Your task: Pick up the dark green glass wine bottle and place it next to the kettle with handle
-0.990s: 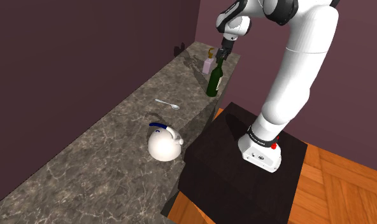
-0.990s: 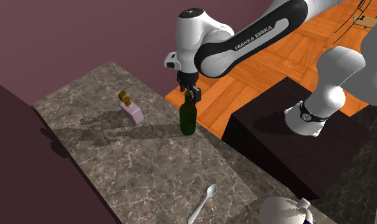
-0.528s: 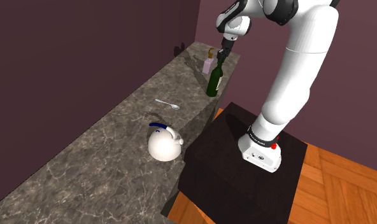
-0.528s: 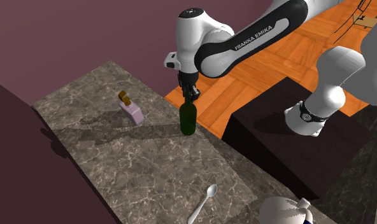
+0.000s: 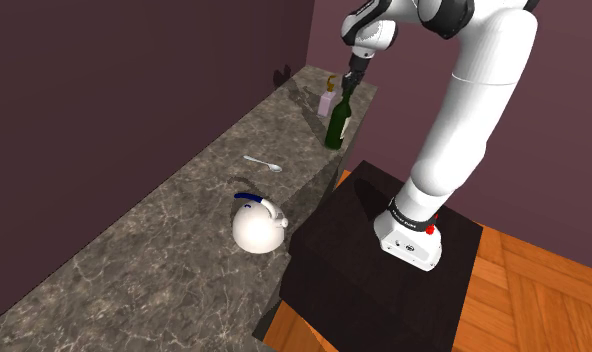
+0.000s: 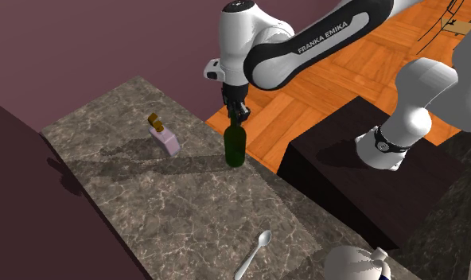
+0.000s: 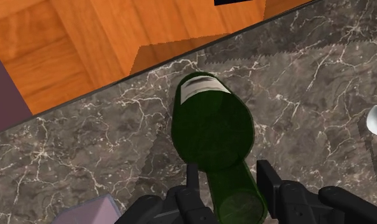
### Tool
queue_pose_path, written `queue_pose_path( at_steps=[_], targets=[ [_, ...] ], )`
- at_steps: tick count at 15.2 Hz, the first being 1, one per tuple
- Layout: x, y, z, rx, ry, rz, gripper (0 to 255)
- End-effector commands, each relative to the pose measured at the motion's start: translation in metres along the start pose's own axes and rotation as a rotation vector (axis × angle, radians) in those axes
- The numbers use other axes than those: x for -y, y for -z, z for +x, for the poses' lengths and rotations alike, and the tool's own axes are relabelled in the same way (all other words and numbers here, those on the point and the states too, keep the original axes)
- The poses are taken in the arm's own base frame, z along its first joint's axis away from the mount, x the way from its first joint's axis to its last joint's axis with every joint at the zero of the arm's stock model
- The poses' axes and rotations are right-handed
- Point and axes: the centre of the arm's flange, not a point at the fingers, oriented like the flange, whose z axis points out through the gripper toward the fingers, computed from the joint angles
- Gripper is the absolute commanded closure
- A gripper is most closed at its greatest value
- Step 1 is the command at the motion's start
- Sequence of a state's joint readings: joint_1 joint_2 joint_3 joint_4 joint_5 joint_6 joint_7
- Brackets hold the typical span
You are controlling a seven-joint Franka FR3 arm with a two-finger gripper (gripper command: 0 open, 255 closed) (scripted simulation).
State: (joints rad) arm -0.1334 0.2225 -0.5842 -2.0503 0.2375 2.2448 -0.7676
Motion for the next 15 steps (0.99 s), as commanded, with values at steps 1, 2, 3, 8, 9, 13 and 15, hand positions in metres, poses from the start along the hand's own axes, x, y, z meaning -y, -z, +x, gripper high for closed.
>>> queue_pose_path(
  at_steps=[1,2,3,8,9,13,15],
  targets=[
    [0.001,0.011,0.0,0.0,0.0,0.0,255],
    [0.001,0.017,0.0,0.0,0.0,0.0,255],
    [0.001,0.022,0.0,0.0,0.0,0.0,255],
    [0.002,0.048,0.002,0.0,0.0,0.0,255],
    [0.003,0.054,0.002,0.0,0.0,0.0,255],
    [0.003,0.075,0.003,0.0,0.0,0.0,255],
    [0.004,0.085,0.004,0.0,0.0,0.0,255]
  ],
)
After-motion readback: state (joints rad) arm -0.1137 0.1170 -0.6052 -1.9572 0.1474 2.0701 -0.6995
